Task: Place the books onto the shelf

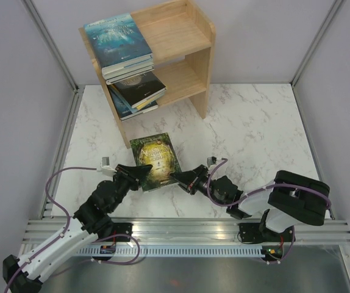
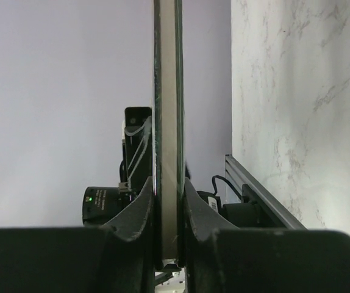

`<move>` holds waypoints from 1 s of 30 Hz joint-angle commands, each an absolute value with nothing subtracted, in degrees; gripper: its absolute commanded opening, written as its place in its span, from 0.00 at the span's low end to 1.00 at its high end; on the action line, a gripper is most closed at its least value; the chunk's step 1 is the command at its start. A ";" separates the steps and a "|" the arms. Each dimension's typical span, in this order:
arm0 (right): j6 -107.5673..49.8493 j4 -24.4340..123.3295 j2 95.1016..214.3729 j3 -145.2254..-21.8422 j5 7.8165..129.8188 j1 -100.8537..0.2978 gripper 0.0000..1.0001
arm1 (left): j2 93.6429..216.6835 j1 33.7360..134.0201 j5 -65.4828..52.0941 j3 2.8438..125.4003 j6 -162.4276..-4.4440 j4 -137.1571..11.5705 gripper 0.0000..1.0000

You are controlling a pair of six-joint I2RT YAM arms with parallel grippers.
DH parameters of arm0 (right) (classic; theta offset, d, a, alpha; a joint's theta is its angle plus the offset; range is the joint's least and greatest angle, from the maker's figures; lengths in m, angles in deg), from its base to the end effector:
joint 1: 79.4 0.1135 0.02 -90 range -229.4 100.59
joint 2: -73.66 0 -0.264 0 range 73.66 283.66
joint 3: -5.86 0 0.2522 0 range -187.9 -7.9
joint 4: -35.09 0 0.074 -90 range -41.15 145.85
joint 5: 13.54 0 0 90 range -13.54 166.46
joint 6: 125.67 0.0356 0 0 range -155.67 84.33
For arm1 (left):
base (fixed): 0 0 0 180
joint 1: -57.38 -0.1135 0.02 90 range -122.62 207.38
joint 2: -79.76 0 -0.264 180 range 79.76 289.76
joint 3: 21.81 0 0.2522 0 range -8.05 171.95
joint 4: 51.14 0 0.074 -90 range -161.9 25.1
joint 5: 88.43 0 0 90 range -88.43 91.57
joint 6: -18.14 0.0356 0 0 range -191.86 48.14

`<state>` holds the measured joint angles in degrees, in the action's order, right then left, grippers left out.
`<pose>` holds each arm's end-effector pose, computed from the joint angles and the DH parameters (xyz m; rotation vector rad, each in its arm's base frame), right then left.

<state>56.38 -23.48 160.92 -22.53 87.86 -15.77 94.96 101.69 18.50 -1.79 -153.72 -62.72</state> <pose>0.1159 0.2179 0.1607 0.6679 1.8471 1.8596 0.0959 -0.0791 0.1912 -0.8380 1.6950 -1.3587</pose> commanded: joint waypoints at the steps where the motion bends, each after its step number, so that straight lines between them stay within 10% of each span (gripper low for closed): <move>1: 53.36 -45.82 156.63 -23.46 88.58 -14.98 0.00 | 96.36 102.29 10.90 0.12 -149.03 -67.25 0.33; 16: 38.69 13.37 113.40 -28.63 98.95 -15.07 0.00 | 91.80 102.38 12.01 12.33 -139.45 -96.58 1.00; 30: 34.89 24.95 125.23 -52.61 78.85 -34.02 0.00 | 89.87 102.47 19.15 32.12 -128.37 -118.24 1.00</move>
<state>34.41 29.89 120.16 -46.36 88.75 -29.65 90.78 102.24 16.81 30.17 -132.72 -112.42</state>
